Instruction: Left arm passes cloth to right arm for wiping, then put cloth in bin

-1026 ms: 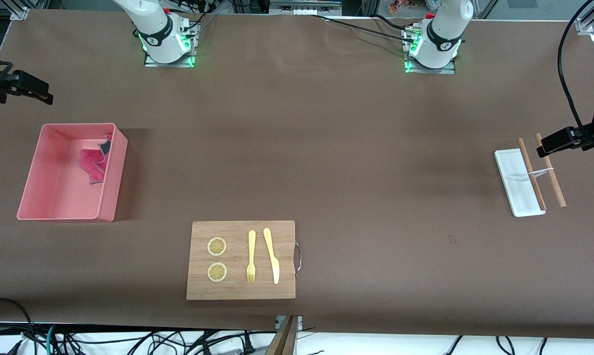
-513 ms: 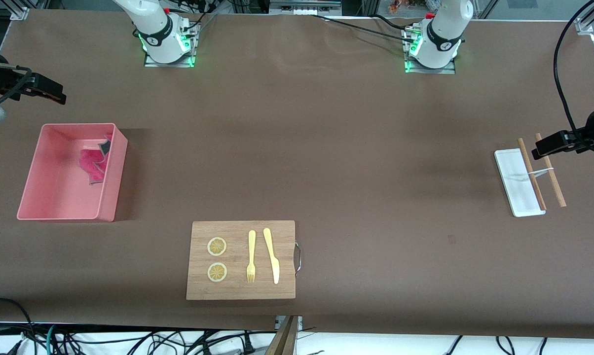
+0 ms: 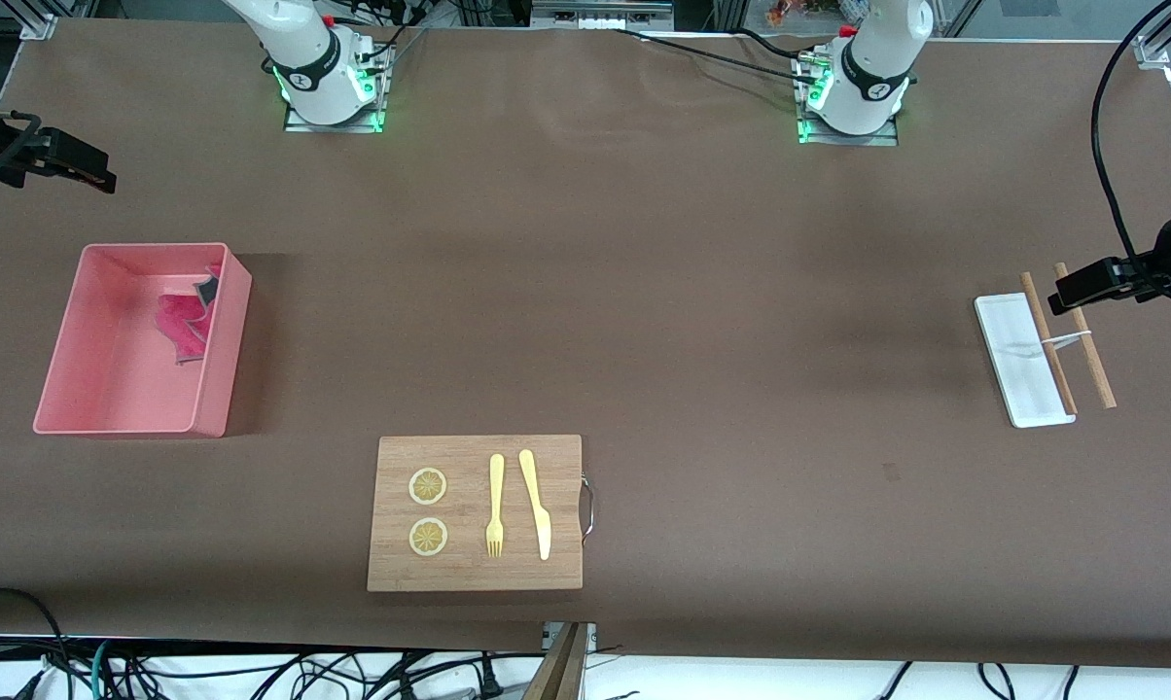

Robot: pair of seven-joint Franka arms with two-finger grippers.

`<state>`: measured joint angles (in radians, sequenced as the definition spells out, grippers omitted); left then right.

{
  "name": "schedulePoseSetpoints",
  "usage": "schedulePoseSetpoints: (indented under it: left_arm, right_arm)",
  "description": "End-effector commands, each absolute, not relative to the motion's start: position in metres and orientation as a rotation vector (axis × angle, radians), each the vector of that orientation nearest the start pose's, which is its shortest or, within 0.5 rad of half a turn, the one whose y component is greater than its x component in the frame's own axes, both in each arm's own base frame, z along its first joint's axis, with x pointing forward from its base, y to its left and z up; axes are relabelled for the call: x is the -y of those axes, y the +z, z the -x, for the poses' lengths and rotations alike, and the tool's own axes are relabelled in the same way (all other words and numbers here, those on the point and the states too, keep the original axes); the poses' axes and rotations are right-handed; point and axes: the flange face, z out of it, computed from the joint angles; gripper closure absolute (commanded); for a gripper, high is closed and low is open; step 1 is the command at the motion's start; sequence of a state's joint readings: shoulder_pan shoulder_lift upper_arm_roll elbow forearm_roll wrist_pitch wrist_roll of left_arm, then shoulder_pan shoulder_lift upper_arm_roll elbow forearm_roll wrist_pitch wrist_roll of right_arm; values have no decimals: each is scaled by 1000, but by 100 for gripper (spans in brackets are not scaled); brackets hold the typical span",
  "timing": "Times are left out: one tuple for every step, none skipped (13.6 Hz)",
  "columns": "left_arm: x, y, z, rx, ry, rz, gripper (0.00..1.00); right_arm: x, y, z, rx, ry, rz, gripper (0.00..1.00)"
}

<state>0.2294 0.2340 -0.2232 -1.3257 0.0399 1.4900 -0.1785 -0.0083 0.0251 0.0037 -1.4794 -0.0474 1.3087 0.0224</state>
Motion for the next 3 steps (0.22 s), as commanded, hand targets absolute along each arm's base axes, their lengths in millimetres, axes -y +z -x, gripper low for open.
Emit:
schedulePoseSetpoints:
  left_arm:
    - [-26, 602, -618, 277, 90, 3144, 0]
    - [-26, 602, -618, 277, 90, 3144, 0]
    - [-26, 602, -618, 277, 90, 3144, 0]
  right_arm:
    - [12, 629, -531, -21, 355, 3169, 0]
    - [12, 629, -531, -2, 353, 3168, 0]
    - [12, 629, -531, 1, 350, 3170, 0]
